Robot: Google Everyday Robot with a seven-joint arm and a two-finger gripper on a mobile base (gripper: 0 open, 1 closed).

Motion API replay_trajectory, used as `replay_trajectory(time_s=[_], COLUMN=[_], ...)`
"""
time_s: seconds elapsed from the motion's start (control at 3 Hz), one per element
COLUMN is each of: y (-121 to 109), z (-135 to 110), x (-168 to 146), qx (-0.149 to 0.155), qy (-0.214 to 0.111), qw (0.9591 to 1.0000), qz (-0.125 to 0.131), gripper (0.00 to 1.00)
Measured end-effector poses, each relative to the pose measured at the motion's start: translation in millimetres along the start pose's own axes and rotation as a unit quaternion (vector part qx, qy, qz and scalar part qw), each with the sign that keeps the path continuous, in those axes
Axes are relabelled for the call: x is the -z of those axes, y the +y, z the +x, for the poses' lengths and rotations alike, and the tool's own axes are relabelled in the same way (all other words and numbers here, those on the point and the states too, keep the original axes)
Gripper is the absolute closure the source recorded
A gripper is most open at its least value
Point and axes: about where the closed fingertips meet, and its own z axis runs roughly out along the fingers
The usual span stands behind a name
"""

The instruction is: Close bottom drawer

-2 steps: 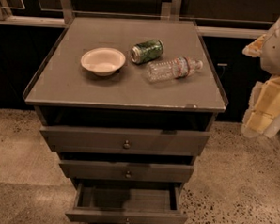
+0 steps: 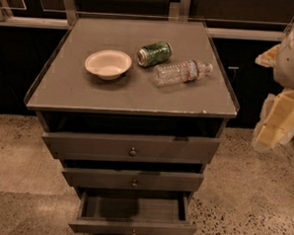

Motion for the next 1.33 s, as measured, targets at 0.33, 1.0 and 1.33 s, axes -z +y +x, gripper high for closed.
replay_trajectory(time_s=[0.33,1.0,1.33], y=[35,125,147], z=[3,12,21], x=[-31,-183,-201], qx=[-0.037,-0.134,-0.140], qy=[-0.048,-0.115,-0.104], qw=[0.9981,0.9764,0.9734], qz=[-0.011,-0.124,-0.148], gripper=[0.00,0.00,0.00])
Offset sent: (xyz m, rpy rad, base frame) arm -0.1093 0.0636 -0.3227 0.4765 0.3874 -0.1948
